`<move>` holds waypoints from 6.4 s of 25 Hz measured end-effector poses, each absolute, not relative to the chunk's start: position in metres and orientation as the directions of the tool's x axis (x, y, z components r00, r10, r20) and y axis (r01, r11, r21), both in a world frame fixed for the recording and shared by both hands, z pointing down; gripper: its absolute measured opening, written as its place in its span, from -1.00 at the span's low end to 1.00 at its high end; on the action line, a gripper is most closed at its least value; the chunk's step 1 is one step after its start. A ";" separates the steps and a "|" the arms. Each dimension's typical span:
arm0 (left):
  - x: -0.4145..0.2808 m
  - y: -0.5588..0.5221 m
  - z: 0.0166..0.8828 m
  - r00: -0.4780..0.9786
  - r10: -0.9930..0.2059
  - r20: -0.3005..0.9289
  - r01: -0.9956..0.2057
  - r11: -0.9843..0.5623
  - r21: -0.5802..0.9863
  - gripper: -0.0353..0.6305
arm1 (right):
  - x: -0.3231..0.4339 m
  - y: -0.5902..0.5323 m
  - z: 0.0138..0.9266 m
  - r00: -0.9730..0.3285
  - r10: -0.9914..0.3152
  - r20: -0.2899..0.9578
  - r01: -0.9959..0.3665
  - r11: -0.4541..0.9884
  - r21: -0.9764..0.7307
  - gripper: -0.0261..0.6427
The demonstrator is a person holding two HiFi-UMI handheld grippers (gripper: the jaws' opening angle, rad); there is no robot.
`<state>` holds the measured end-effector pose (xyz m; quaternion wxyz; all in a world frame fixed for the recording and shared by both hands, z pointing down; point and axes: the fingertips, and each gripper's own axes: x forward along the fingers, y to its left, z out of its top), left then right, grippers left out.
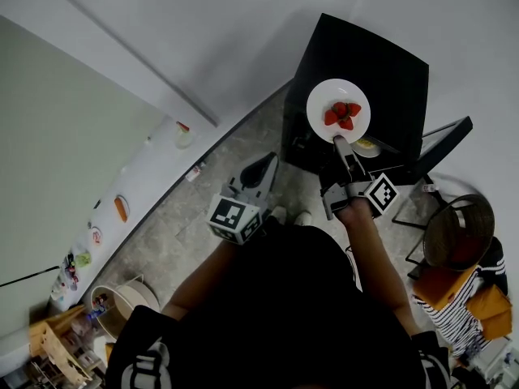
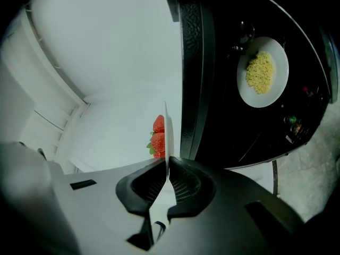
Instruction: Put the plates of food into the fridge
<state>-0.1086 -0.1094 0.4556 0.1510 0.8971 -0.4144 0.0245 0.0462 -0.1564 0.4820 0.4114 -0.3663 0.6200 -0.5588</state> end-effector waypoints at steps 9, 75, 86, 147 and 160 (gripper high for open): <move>-0.097 -0.090 0.463 0.670 -0.719 0.185 -0.738 -0.618 0.271 -0.82 | 0.042 -0.107 0.488 -0.469 -0.881 -0.065 0.012 0.068 -0.998 -0.81; -0.116 -0.125 0.473 0.607 -0.751 0.259 -0.794 -0.565 0.224 -0.82 | 0.054 -0.211 0.663 -0.474 -0.859 0.192 0.026 -0.232 -0.972 -0.82; -0.109 -0.119 0.473 0.620 -0.740 0.261 -0.784 -0.577 0.227 -0.82 | 0.051 -0.213 0.661 -0.490 -0.855 0.167 0.042 -0.215 -0.976 -0.60; -0.046 -0.056 0.470 0.771 -0.589 0.242 -0.636 -0.734 0.238 -0.82 | 0.052 -0.036 0.475 -0.586 -0.796 0.154 -0.790 0.519 -0.325 -0.85; -0.044 -0.046 0.468 0.792 -0.560 0.243 -0.608 -0.759 0.232 -0.82 | 0.047 -0.010 0.413 -0.476 -0.878 -0.049 -0.879 0.477 -0.014 -0.85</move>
